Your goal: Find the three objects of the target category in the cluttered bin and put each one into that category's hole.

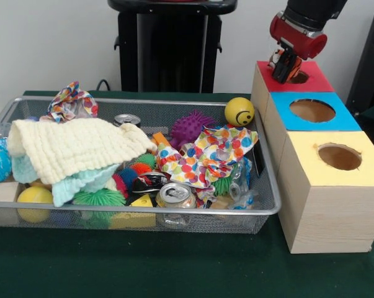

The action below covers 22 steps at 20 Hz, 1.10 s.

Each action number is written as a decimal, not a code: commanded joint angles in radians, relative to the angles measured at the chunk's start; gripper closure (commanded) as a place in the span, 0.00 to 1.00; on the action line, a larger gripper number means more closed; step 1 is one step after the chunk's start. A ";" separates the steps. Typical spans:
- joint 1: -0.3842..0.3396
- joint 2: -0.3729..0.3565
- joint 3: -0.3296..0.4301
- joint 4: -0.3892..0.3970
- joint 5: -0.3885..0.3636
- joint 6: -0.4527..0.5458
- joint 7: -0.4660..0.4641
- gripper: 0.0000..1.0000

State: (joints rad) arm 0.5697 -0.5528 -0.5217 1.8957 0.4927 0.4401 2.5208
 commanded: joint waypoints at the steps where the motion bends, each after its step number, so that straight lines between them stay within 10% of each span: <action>1: -0.005 0.155 0.040 -0.046 0.040 -0.055 0.257 1.00; 2: -0.011 0.148 0.048 -0.038 0.045 -0.049 0.249 0.00; 22: 0.016 0.166 0.013 -0.051 0.117 -0.025 0.283 0.00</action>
State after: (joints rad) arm 0.6300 -0.5092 -0.5958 1.8913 0.5423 0.4835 2.5212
